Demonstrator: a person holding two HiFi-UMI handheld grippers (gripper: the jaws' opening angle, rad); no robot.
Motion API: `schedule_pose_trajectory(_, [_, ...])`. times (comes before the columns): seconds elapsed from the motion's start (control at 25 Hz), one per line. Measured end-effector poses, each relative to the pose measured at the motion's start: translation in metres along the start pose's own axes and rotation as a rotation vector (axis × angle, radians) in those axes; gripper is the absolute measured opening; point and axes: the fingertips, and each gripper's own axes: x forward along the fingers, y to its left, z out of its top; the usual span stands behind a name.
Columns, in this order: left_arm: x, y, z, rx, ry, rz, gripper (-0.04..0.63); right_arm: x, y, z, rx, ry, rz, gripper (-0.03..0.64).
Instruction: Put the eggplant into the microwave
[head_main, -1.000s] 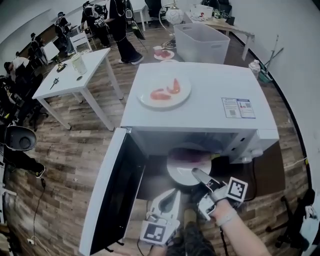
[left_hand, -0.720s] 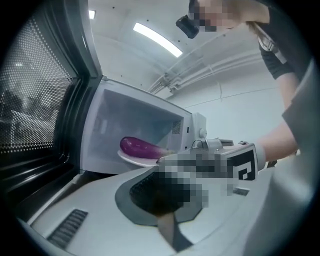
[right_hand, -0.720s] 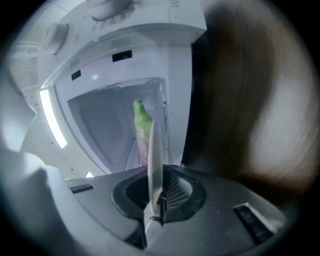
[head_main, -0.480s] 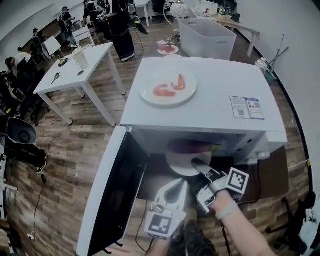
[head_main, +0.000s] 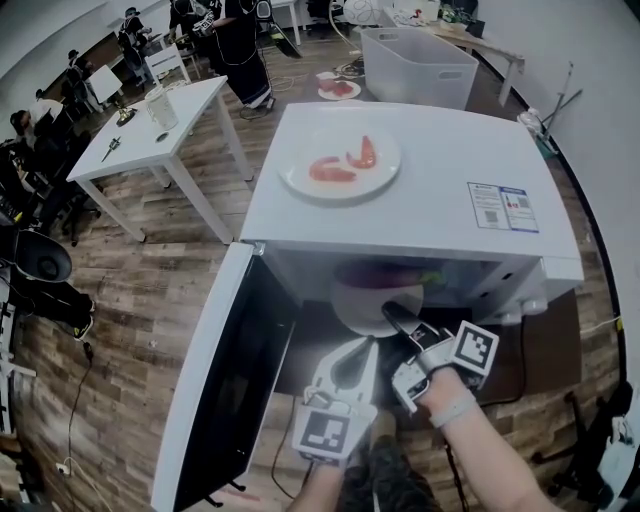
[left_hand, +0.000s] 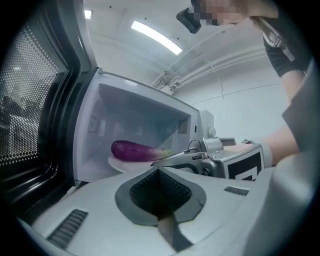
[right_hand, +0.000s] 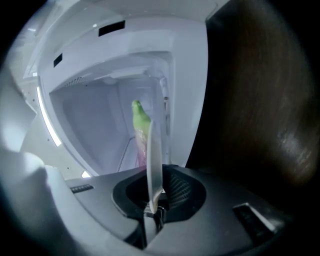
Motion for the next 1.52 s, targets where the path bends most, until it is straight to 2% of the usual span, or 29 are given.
schedule_pose_trajectory(0.28, [0.006,0.001,0.000,-0.033,0.006,0.003,0.000,0.002,0.003,0.005,-0.034,-0.004,0.007,0.025])
schedule_pose_trajectory(0.52, [0.012,0.002,0.001,-0.046,0.009,-0.006,0.000,0.002,0.015,-0.001,-0.160,0.037,0.032,0.055])
schedule_pose_trajectory(0.6, [0.014,0.001,0.001,-0.045,0.012,-0.012,0.000,-0.002,0.015,-0.004,-0.187,0.048,0.033,0.099])
schedule_pose_trajectory(0.76, [0.019,0.001,0.002,-0.045,0.014,-0.015,0.000,-0.010,0.013,-0.007,-0.221,0.058,0.033,0.132])
schedule_pose_trajectory(0.96, [0.024,0.002,0.003,-0.031,0.012,-0.021,0.000,-0.021,0.017,-0.010,-0.317,0.076,0.043,0.133])
schedule_pose_trajectory(1.08, [0.026,0.005,-0.001,-0.009,0.017,-0.024,0.000,-0.030,0.014,-0.010,-0.452,0.068,0.000,0.114])
schedule_pose_trajectory(1.2, [0.028,0.004,-0.002,-0.016,0.022,-0.025,0.000,-0.039,0.008,-0.008,-0.702,0.071,-0.105,0.083])
schedule_pose_trajectory(1.36, [0.031,0.003,-0.003,-0.019,0.031,-0.035,0.000,-0.037,0.016,-0.014,-0.999,0.082,-0.160,0.044])
schedule_pose_trajectory(1.44, [0.035,0.002,-0.004,-0.011,0.041,-0.048,0.000,-0.035,0.016,-0.015,-1.109,0.081,-0.201,0.009])
schedule_pose_trajectory(1.52, [0.038,0.003,-0.005,-0.007,0.048,-0.055,0.000,-0.032,0.017,-0.015,-1.179,0.081,-0.231,0.009])
